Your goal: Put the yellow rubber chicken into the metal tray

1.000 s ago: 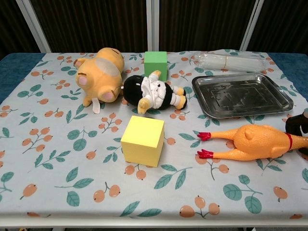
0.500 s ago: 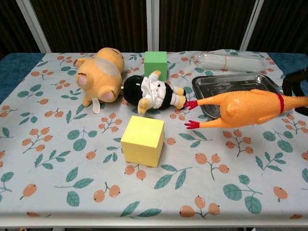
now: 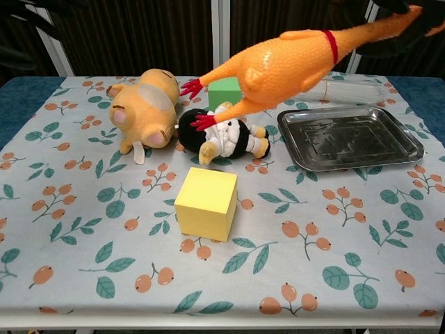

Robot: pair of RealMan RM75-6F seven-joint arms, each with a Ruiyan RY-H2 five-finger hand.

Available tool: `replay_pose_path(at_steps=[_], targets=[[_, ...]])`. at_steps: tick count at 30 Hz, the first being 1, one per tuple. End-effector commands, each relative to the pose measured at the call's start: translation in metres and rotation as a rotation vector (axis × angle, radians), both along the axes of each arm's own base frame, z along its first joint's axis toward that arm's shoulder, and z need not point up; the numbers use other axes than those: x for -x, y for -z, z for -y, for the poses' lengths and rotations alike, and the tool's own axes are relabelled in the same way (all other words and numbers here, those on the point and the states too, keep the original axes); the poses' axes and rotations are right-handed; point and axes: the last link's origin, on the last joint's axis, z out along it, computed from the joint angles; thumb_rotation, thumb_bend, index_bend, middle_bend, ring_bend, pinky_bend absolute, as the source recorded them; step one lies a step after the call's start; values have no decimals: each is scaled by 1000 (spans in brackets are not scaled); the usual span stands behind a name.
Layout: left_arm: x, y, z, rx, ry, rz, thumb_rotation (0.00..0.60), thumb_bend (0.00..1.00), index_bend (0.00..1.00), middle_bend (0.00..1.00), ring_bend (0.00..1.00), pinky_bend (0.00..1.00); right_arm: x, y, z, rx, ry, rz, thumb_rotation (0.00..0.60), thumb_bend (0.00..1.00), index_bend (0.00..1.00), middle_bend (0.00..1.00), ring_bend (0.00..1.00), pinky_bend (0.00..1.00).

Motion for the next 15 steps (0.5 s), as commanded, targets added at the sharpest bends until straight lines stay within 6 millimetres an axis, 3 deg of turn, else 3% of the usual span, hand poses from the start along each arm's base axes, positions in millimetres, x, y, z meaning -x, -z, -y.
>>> replay_pose_path(at_steps=[1, 10, 15], targets=[[-28, 4, -20, 96, -8, 35, 600, 16, 216, 220, 154, 248, -30, 2, 8, 17, -73, -49, 600, 302, 972, 795, 745, 1000], [-55, 23, -30, 308, -118, 132, 600, 16, 207, 216, 154, 248, -83, 17, 23, 48, -178, -97, 600, 292, 973, 795, 746, 1000], [-60, 29, -33, 363, -142, 142, 600, 16, 207, 216, 154, 248, -107, 24, 30, 74, -221, -121, 600, 292, 973, 795, 746, 1000]])
